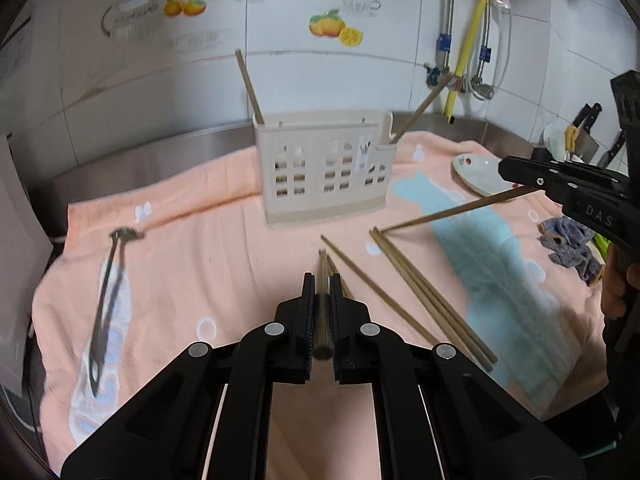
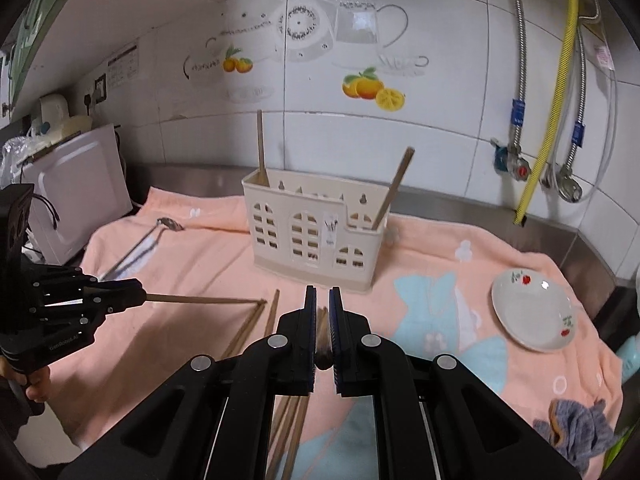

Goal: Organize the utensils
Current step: 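Carry the right tool's chopstick into the holder while the left tool holds its chopstick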

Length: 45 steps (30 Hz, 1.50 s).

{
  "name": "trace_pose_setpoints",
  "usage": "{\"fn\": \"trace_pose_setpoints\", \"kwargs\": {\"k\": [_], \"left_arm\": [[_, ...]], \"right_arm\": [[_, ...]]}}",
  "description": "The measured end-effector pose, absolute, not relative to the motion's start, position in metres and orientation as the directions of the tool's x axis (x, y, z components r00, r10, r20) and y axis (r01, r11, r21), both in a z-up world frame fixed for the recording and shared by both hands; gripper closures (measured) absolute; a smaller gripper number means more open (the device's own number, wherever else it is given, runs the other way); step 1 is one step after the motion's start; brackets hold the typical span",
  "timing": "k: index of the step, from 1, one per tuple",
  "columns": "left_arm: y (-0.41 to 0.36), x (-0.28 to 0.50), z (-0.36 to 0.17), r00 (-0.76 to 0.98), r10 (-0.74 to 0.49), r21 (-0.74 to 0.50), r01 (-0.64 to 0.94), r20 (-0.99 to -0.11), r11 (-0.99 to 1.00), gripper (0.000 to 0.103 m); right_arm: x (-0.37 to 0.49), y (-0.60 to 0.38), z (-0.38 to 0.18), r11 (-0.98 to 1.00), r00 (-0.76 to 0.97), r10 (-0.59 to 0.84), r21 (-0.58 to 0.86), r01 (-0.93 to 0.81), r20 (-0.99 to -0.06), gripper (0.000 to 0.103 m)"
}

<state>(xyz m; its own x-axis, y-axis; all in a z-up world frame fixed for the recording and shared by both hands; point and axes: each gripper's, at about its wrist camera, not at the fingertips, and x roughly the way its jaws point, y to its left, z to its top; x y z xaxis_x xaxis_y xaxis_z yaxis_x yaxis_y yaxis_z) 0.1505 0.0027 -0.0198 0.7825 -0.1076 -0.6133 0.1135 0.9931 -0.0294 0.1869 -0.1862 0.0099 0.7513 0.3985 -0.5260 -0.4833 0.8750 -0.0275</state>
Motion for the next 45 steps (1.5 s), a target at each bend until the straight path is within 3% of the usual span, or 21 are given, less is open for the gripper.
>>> {"fn": "trace_pose_setpoints", "kwargs": {"k": [20,32,39,45], "left_arm": [[0.003,0.223,0.053,0.809,-0.162,0.005,0.199,-0.564,0.980,0.097],[0.016,0.242,0.132,0.863,-0.188,0.020,0.223,-0.469,0.975,0.097],[0.021,0.248,0.166,0.895,-0.169,0.051,0.208,-0.413,0.977,0.097],[0.030,0.268,0.164,0.900,-0.145,0.037,0.175,-0.411,0.984,0.097]], "right_arm": [[0.270,-0.175,0.137,0.859,0.780,0.443,-0.038,-0.510,-0.442,0.097],[0.336,-0.147,0.178,0.880,0.819,0.425,-0.038,-0.474,-0.386,0.097],[0.360,-0.144,0.185,0.895,0.834,0.413,-0.006,-0.446,-0.366,0.097],[0.378,-0.138,0.156,0.900,0.818,0.398,0.002,-0.437,-0.416,0.097]]}}
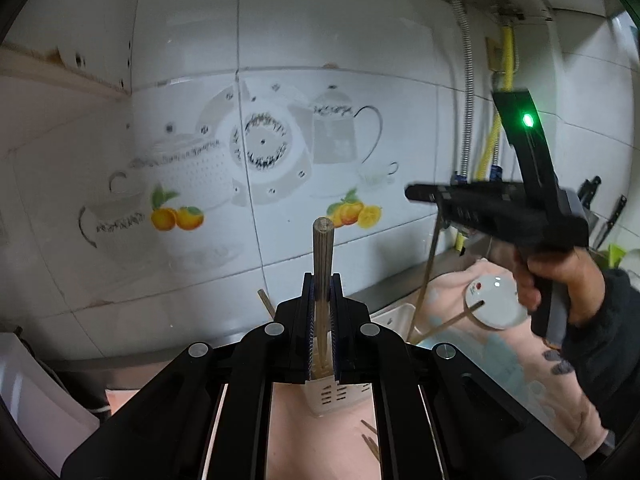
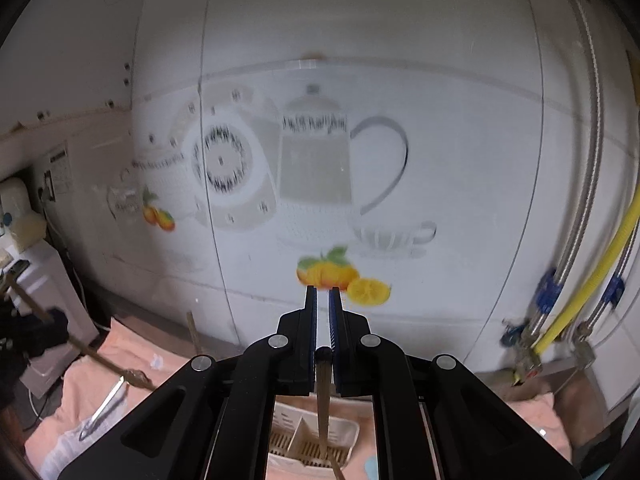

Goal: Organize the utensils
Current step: 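Carry the right tool's chopstick into the holder while the left tool holds its chopstick, then open the right tool in the holder while the left tool lowers its chopstick in and opens, then move both open tools back down to the remaining wooden chopsticks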

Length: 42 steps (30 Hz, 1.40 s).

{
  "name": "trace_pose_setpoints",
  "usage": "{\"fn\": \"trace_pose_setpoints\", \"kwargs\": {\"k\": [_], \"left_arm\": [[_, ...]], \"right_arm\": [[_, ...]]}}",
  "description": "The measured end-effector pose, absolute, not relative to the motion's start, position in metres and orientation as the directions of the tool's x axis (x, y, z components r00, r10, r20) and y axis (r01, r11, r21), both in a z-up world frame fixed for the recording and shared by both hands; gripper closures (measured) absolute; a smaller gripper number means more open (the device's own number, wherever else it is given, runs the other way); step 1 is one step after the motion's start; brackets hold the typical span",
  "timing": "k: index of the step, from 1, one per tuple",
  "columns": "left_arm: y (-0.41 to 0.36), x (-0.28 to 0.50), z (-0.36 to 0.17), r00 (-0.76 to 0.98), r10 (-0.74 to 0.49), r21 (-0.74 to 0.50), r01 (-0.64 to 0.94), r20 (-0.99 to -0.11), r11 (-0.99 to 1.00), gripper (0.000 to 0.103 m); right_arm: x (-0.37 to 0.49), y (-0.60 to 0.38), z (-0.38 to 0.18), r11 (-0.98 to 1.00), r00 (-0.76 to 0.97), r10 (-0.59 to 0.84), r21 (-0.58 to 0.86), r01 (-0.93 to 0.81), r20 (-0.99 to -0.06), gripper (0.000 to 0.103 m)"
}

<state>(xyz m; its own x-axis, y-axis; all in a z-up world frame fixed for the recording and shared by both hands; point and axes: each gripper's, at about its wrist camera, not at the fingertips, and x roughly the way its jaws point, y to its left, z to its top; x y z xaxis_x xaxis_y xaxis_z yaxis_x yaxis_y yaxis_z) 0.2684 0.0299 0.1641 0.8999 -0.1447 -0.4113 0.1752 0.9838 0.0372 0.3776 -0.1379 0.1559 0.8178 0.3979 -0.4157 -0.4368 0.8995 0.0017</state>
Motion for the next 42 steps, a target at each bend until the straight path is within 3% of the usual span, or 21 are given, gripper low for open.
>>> {"fn": "trace_pose_setpoints", "kwargs": {"k": [10,19,26,27,30,32,35,42], "left_arm": [[0.049,0.315,0.123,0.849,-0.147,-0.053,0.140,-0.507,0.989,0.097],[0.054,0.340,0.092,0.800,-0.152,-0.085,0.127,-0.581,0.988,0.097],[0.054,0.348,0.083,0.791,-0.136,-0.077,0.112,-0.597,0.991,0.094],[0.054,0.347,0.083,0.791,-0.137,-0.077,0.113,-0.596,0.991,0.093],[0.053,0.342,0.084,0.798,-0.127,-0.072,0.104,-0.589,0.992,0.071],[0.054,0.338,0.086,0.802,-0.125,-0.070,0.103,-0.584,0.992,0.069],[0.054,0.325,0.090,0.813,-0.116,-0.067,0.095,-0.571,0.993,0.059],[0.052,0.287,0.092,0.830,-0.107,-0.064,0.086,-0.547,0.994,0.034]], "right_arm": [[0.388,-0.140,0.113,0.899,0.779,0.376,-0.006,-0.438,-0.501,0.097],[0.387,-0.151,0.104,0.904,0.773,0.366,0.001,-0.428,-0.518,0.096],[0.372,-0.159,0.113,0.902,0.786,0.375,-0.001,-0.431,-0.492,0.082],[0.369,-0.159,0.114,0.901,0.786,0.378,-0.001,-0.434,-0.489,0.081],[0.355,-0.162,0.116,0.895,0.787,0.392,0.000,-0.446,-0.477,0.073],[0.341,-0.163,0.116,0.889,0.787,0.401,-0.006,-0.457,-0.469,0.069],[0.321,-0.164,0.110,0.881,0.781,0.414,-0.011,-0.473,-0.467,0.060],[0.279,-0.171,0.081,0.867,0.753,0.437,0.007,-0.498,-0.492,0.051]]}}
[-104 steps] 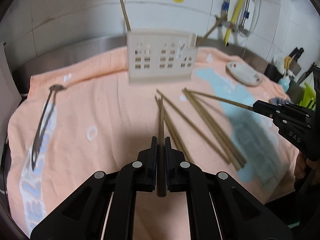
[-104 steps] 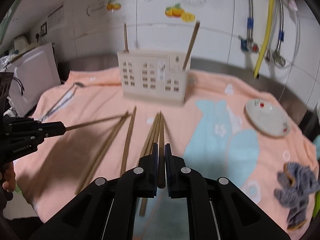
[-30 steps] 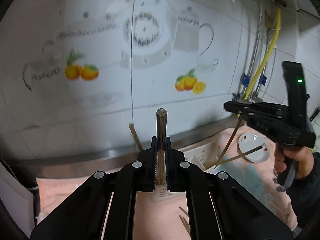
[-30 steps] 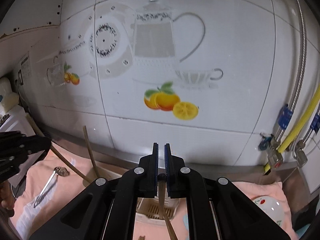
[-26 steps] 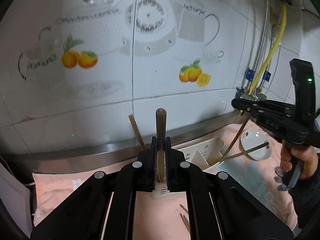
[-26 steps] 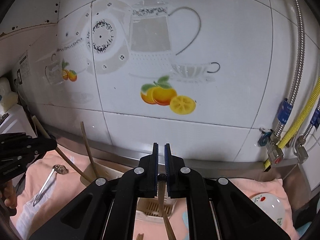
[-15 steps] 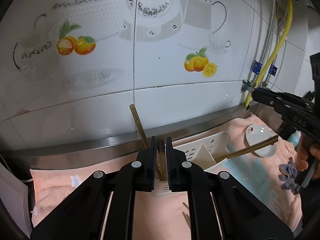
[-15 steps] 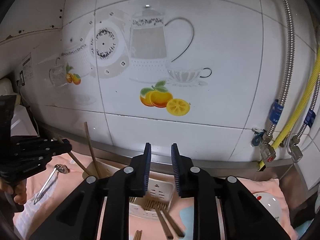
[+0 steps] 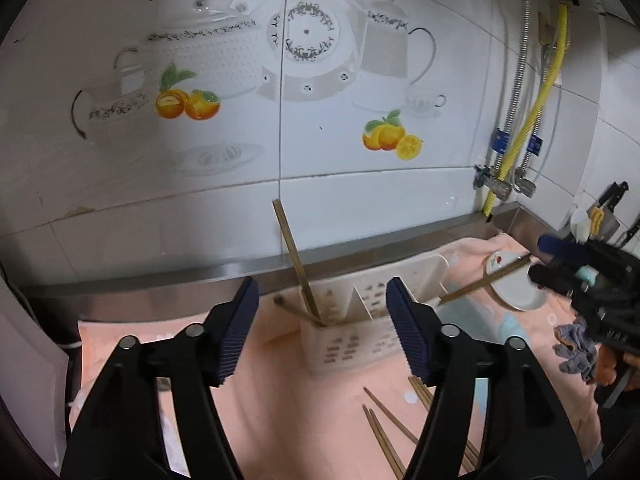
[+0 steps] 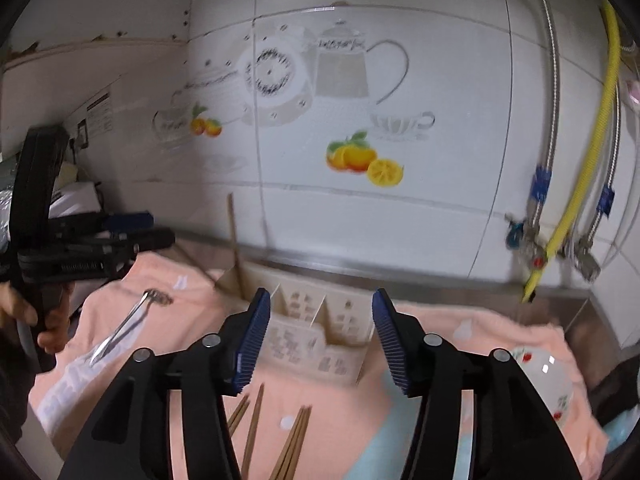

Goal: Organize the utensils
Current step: 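Move both open tools back down to the remaining wooden chopsticks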

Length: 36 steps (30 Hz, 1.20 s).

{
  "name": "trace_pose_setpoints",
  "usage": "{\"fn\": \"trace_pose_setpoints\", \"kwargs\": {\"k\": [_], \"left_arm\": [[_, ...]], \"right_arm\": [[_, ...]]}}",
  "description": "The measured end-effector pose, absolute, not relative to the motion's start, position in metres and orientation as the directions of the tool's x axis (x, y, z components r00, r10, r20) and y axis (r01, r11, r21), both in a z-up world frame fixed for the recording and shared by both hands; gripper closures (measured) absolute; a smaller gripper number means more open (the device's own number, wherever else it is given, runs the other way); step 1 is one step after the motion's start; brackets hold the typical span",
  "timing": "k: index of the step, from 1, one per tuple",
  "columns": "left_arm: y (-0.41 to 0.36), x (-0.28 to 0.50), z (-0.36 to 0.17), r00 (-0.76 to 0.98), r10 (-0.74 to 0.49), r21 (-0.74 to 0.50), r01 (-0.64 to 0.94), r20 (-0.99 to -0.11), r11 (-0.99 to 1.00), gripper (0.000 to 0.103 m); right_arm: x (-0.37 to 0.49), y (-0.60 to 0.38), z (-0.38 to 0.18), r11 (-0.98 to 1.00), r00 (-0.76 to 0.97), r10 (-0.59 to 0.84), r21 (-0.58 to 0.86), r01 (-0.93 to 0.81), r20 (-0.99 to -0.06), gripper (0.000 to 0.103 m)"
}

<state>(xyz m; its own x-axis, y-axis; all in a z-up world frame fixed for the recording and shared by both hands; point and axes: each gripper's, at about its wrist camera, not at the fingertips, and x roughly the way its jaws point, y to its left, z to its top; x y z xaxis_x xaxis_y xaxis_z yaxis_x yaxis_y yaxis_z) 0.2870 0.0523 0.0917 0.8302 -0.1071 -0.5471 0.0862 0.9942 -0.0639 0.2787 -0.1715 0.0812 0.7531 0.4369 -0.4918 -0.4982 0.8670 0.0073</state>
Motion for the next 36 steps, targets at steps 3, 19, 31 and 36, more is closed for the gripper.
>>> {"fn": "trace_pose_setpoints", "kwargs": {"k": [3,19,31,36], "left_arm": [[0.049,0.269,0.088,0.835,-0.099,-0.056,0.082,-0.541,0.995,0.022],[0.035,0.192,0.008,0.796,-0.067,-0.064,0.035,-0.602,0.997,0.006],[0.037,0.158,-0.040,0.743,-0.027,-0.072,-0.029,-0.668,0.997,0.006],[0.040,0.148,-0.051,0.732,-0.031,-0.095,-0.046,-0.681,0.994,0.006]], "right_arm": [[0.261,-0.175,0.063,0.869,0.744,0.429,0.007,-0.496,-0.513,0.049],[0.181,-0.206,-0.056,0.902,0.675,0.331,0.012,-0.431,-0.660,0.048],[0.155,-0.198,-0.112,0.900,0.593,0.332,0.057,-0.433,-0.734,0.076],[0.156,-0.196,-0.121,0.900,0.572,0.333,0.072,-0.430,-0.749,0.085]]}}
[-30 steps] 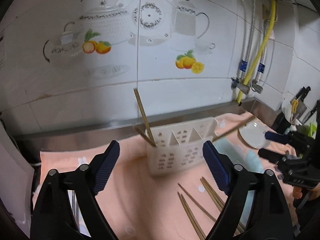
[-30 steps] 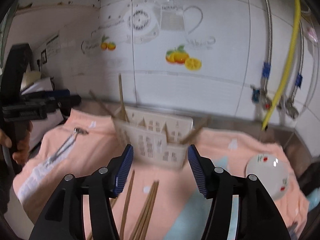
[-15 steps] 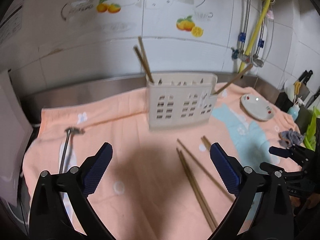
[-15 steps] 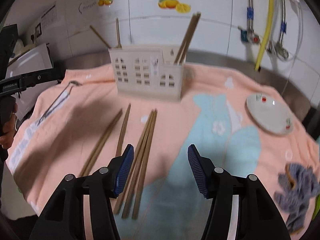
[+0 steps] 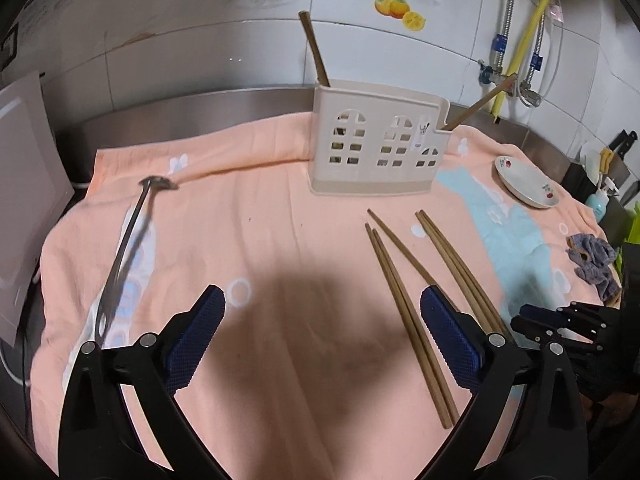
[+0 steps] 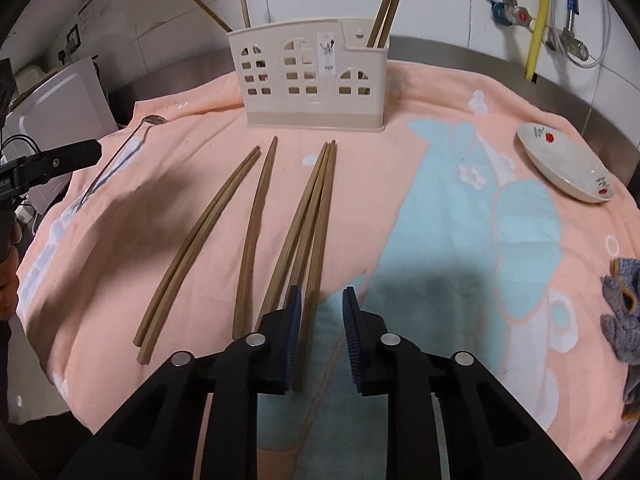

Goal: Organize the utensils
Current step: 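Move both open tools back down to the remaining wooden chopsticks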

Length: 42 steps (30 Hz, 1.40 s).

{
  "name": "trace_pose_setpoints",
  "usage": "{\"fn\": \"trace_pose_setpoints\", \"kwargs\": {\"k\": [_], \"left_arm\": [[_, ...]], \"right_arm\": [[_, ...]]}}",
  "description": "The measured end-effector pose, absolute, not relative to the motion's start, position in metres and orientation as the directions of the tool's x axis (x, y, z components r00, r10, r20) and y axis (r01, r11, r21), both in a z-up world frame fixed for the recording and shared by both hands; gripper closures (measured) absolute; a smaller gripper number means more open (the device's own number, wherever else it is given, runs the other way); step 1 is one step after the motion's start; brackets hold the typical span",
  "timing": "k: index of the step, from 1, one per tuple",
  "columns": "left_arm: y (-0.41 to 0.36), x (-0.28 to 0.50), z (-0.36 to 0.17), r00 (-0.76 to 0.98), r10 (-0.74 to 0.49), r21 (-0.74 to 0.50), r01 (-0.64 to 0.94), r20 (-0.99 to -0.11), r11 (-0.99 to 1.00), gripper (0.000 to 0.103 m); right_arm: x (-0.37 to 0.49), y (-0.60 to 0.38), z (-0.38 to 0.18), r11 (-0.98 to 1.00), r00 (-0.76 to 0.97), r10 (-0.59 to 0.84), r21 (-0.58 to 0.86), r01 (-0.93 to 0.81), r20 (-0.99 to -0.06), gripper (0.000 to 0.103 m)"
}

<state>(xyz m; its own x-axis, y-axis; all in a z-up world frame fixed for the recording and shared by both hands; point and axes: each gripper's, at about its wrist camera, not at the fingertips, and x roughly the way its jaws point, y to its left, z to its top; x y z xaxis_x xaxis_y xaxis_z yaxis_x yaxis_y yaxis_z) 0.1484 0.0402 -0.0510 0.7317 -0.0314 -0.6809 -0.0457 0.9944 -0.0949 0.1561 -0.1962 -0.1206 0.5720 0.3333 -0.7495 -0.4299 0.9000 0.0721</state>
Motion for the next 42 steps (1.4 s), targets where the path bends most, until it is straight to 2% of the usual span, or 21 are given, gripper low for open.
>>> {"fn": "trace_pose_setpoints", "kwargs": {"k": [9,18,29,34,42], "left_arm": [[0.038,0.138,-0.068,0.703,-0.021,-0.086,-0.057,-0.711,0.995,0.006],[0.024,0.133,-0.083,0.676,-0.020,-0.066,-0.043,-0.737,0.997,0.008],[-0.002,0.135,-0.098,0.631,-0.069,-0.084,0.007,-0.772,0.996,0.019],[-0.010,0.138,-0.102,0.615,-0.088,-0.096,0.019,-0.783,0.995,0.030],[-0.015,0.141,-0.104,0.605,-0.091,-0.097,0.023,-0.791,0.995,0.035]], "right_arm": [[0.159,-0.188,-0.128,0.897,0.558,0.321,0.055,-0.439,-0.765,0.093],[0.156,-0.184,-0.131,0.890,0.555,0.320,0.044,-0.453,-0.768,0.096],[0.154,-0.183,-0.131,0.892,0.560,0.309,0.030,-0.451,-0.768,0.096],[0.154,-0.183,-0.131,0.889,0.553,0.316,0.038,-0.456,-0.770,0.095],[0.154,-0.185,-0.134,0.890,0.550,0.323,0.050,-0.452,-0.770,0.095]]}}
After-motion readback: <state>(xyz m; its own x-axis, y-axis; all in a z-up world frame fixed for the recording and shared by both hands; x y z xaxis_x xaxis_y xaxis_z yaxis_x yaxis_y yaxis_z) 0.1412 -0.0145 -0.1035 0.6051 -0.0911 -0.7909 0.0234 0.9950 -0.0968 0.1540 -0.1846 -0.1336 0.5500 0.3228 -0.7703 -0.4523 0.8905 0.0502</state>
